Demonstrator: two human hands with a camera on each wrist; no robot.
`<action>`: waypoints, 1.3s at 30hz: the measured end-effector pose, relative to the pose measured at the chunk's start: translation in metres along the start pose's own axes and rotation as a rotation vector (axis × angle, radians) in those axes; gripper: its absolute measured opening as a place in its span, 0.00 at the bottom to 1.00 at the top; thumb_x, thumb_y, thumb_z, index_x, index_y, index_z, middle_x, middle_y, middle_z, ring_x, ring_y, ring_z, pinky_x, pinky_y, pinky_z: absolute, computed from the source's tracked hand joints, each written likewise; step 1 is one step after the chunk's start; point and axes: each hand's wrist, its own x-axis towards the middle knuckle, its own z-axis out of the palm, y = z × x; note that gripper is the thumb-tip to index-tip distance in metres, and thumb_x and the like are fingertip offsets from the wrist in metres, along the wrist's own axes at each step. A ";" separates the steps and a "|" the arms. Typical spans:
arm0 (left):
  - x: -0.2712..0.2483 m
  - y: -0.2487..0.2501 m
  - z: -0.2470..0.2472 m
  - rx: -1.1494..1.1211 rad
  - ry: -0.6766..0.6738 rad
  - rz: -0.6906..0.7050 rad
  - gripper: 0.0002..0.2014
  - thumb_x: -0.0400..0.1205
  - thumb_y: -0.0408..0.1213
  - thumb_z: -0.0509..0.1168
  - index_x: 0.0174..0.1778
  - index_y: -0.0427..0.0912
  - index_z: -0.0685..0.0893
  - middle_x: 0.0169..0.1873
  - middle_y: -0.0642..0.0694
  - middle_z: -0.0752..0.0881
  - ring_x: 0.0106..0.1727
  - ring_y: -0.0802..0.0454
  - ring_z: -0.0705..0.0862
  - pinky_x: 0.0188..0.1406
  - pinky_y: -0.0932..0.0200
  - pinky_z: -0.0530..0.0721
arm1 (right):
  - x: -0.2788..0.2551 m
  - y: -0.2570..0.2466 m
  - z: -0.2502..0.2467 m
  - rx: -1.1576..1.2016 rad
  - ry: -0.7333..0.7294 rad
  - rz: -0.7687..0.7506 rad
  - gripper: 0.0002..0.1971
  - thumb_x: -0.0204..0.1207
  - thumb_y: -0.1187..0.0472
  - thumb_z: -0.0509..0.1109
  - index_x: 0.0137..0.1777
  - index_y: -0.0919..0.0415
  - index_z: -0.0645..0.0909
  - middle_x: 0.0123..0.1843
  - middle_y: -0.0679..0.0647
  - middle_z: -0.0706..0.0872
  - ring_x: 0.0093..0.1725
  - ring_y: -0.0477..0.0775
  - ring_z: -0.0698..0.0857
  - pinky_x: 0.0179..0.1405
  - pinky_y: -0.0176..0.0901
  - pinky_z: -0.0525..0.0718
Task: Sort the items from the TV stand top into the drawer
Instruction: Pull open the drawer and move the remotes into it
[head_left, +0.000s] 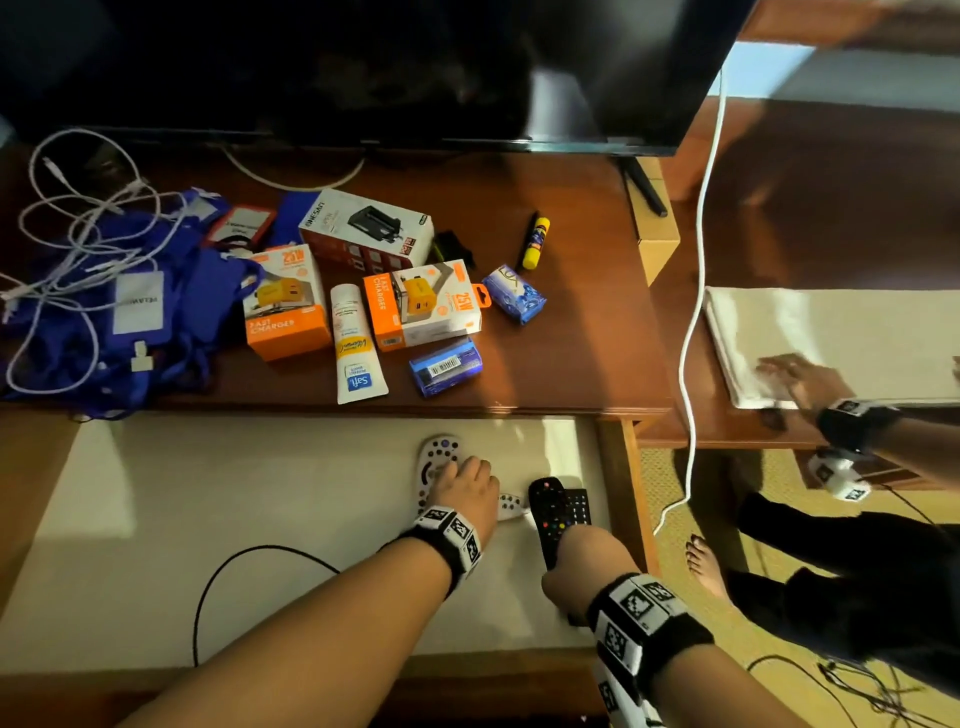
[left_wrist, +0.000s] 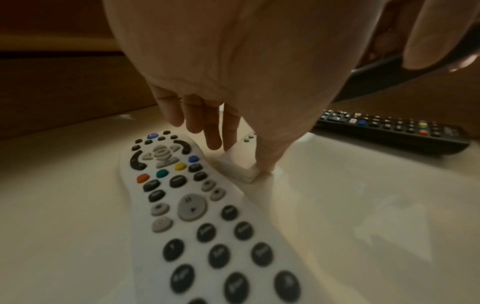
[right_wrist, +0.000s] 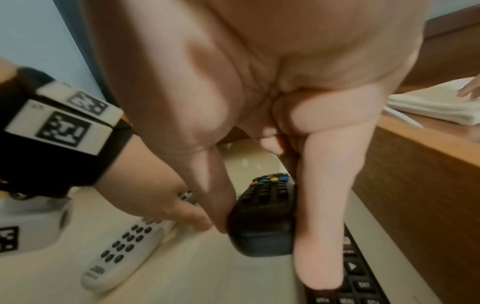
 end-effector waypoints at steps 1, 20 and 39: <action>-0.002 0.000 0.003 -0.011 0.006 -0.010 0.19 0.89 0.35 0.52 0.75 0.37 0.74 0.73 0.39 0.74 0.76 0.40 0.68 0.73 0.43 0.66 | 0.003 -0.002 0.002 -0.006 -0.011 -0.004 0.09 0.79 0.61 0.68 0.55 0.61 0.86 0.52 0.56 0.89 0.53 0.55 0.89 0.53 0.43 0.90; -0.090 -0.099 0.059 -0.628 -0.195 -0.756 0.26 0.86 0.60 0.61 0.68 0.41 0.77 0.68 0.42 0.82 0.72 0.40 0.77 0.69 0.45 0.80 | 0.038 -0.060 0.003 -0.351 -0.040 -0.149 0.24 0.87 0.54 0.62 0.79 0.63 0.68 0.69 0.62 0.85 0.66 0.64 0.85 0.63 0.53 0.82; -0.064 -0.106 0.076 -0.665 -0.309 -0.613 0.27 0.82 0.61 0.66 0.66 0.42 0.79 0.62 0.42 0.87 0.59 0.41 0.85 0.50 0.53 0.83 | 0.043 -0.065 0.030 -0.660 -0.050 -0.563 0.41 0.75 0.36 0.76 0.85 0.48 0.66 0.92 0.62 0.35 0.89 0.75 0.39 0.83 0.80 0.60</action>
